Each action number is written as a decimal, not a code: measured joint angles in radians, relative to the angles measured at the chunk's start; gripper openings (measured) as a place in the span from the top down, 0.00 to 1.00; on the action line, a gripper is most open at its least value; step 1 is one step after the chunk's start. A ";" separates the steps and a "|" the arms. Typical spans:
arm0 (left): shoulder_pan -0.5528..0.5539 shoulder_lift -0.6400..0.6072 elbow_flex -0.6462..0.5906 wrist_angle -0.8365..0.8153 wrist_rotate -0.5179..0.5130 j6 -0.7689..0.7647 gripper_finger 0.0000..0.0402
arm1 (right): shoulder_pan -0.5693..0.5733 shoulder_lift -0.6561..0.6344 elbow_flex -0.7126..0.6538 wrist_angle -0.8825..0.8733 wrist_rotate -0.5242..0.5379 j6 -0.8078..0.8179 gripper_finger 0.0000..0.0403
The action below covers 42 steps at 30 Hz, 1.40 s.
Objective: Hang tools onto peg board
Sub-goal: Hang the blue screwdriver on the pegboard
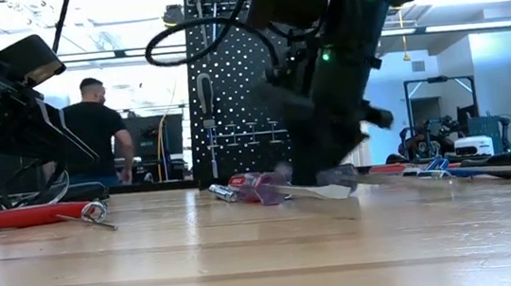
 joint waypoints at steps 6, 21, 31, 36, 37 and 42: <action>0.000 0.000 0.000 0.001 0.000 0.000 0.54 | -0.025 -0.163 0.008 0.291 0.150 -0.288 0.68; 0.000 0.000 0.000 -0.002 0.000 -0.001 0.54 | -0.267 -0.264 0.243 0.892 0.131 -1.110 0.68; 0.000 0.000 0.000 -0.002 -0.003 0.009 0.54 | -0.388 -0.245 0.296 1.136 0.026 -1.176 0.68; 0.000 0.000 0.000 0.000 -0.003 0.011 0.54 | -0.431 -0.228 0.295 1.201 -0.023 -1.175 0.68; 0.000 0.000 0.000 0.000 -0.003 0.011 0.54 | -0.437 -0.228 0.295 1.213 -0.025 -1.175 0.68; 0.001 0.000 0.000 0.001 -0.008 0.011 0.54 | -0.478 -0.231 0.296 1.232 -0.039 -1.179 0.68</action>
